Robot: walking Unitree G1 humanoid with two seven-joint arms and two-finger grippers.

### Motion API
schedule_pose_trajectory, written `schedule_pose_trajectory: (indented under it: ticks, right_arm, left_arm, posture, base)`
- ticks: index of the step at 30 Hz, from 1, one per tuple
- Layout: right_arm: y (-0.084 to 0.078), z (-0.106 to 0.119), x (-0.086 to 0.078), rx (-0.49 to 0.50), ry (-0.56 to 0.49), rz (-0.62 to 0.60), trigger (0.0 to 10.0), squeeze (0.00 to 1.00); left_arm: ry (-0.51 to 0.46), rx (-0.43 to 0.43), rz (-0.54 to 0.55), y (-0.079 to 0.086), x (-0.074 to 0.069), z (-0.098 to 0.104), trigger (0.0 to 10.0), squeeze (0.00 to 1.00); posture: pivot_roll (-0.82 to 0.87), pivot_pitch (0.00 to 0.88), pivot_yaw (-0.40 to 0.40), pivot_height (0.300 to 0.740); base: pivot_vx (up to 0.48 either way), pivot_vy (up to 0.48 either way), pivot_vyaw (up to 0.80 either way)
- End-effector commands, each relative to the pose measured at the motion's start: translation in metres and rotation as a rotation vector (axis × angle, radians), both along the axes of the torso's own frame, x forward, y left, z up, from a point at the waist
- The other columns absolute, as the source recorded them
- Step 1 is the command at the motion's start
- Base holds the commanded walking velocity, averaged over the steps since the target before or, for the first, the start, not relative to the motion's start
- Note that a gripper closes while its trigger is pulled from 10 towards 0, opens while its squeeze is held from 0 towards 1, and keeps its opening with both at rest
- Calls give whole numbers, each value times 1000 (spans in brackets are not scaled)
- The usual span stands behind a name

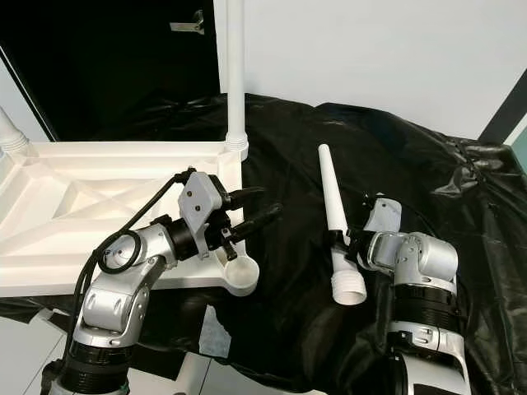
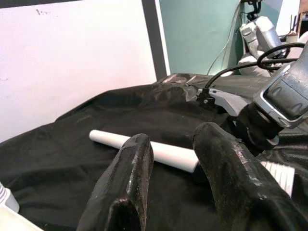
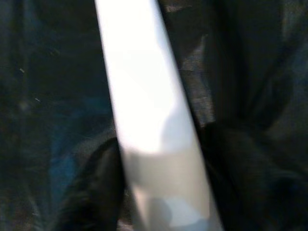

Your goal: Building children table

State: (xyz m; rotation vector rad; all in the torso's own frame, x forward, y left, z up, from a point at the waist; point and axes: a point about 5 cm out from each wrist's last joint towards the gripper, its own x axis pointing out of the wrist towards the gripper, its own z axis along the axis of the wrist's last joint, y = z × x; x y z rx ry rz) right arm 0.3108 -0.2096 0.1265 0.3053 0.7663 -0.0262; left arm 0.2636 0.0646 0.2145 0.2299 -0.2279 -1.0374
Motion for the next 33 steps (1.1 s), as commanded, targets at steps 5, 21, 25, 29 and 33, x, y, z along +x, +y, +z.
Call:
schedule_pose_trajectory:
  ticks: [5, 21, 25, 29, 33]
  right_arm:
    - [0, -8, -6, -77, 45, 60, 0, 0]
    - [10, 35, 4, -64, -450, -20, 10000, 0]
    - [13, 50, 7, -53, -604, -20, 10000, 0]
    - [20, 60, 9, -91, -744, 4, 10000, 0]
    - [33, 68, 7, -176, -904, 104, 10000, 0]
  left_arm:
    - [-27, -45, 143, 3, 7, 4, 10000, 0]
    - [-27, -26, 166, 9, 21, 6, 10000, 0]
    - [42, -45, 203, 13, 33, 4, 10000, 0]
    - [107, -86, 221, 15, 42, 2, 10000, 0]
    - [111, -125, 179, 13, 45, 5, 10000, 0]
  posture:
    - [39, 23, -89, 740]
    - [31, 0, -40, 740]
    - [25, 0, -21, 740]
    - [24, 0, -13, 740]
    - [24, 0, 1, 740]
  base:
    - [0, 0, 0]
    - [0, 0, 0]
    - [0, 0, 0]
    - [0, 0, 0]
    - [0, 0, 0]
